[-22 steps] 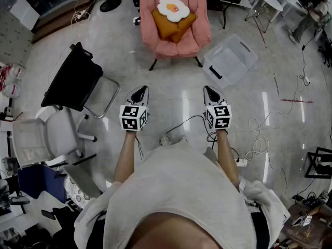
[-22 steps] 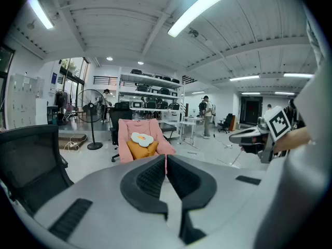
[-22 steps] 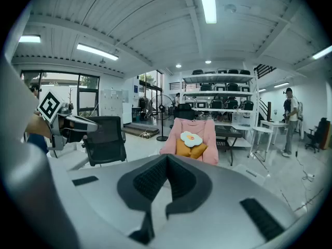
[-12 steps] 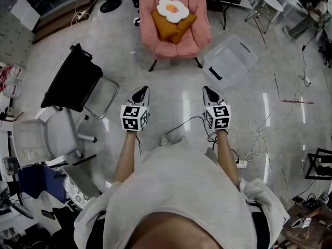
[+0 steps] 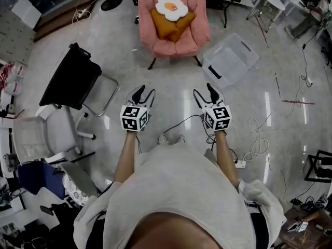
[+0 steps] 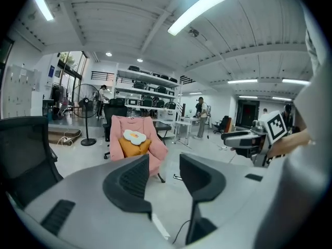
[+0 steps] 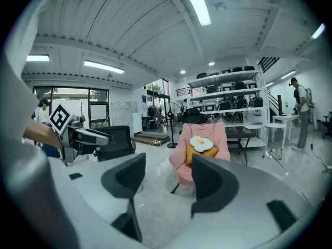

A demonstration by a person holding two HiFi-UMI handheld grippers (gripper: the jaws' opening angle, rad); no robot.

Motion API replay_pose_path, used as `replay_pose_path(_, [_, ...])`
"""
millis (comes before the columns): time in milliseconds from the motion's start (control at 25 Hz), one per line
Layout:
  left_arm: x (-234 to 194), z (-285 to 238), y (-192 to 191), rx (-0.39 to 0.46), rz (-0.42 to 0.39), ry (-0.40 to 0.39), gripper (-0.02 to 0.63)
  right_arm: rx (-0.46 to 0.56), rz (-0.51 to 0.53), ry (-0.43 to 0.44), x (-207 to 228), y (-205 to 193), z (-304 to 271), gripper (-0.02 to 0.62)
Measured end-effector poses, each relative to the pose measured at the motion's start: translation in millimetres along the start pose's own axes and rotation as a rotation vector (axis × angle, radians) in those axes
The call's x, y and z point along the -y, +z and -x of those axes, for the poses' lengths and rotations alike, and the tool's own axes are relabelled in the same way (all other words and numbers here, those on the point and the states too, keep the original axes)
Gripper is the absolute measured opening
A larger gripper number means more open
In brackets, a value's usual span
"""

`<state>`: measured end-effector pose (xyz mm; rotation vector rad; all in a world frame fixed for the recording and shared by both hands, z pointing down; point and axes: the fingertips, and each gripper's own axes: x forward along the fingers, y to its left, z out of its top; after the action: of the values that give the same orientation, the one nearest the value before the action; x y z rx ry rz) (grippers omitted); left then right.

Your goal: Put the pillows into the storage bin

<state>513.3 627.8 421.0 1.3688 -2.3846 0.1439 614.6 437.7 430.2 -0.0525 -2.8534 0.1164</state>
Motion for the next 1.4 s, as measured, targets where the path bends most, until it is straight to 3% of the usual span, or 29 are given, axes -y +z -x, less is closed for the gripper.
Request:
replay_pose_path(600, [33, -21, -16, -0.020, 0.006, 0.067, 0.163, -0.035, 0.030, 0.030, 30, -22, 7, 0.233])
replay_pose_path(1000, [-10, -87, 3, -0.018, 0.008, 0.049, 0.156, -0.055, 0.034, 0.016, 64, -14, -60, 0.230])
replay_pose_path(1400, [-105, -194, 56, -0.015, 0.018, -0.006, 0.155, -0.083, 0.028, -0.033, 112, 29, -185, 0.229])
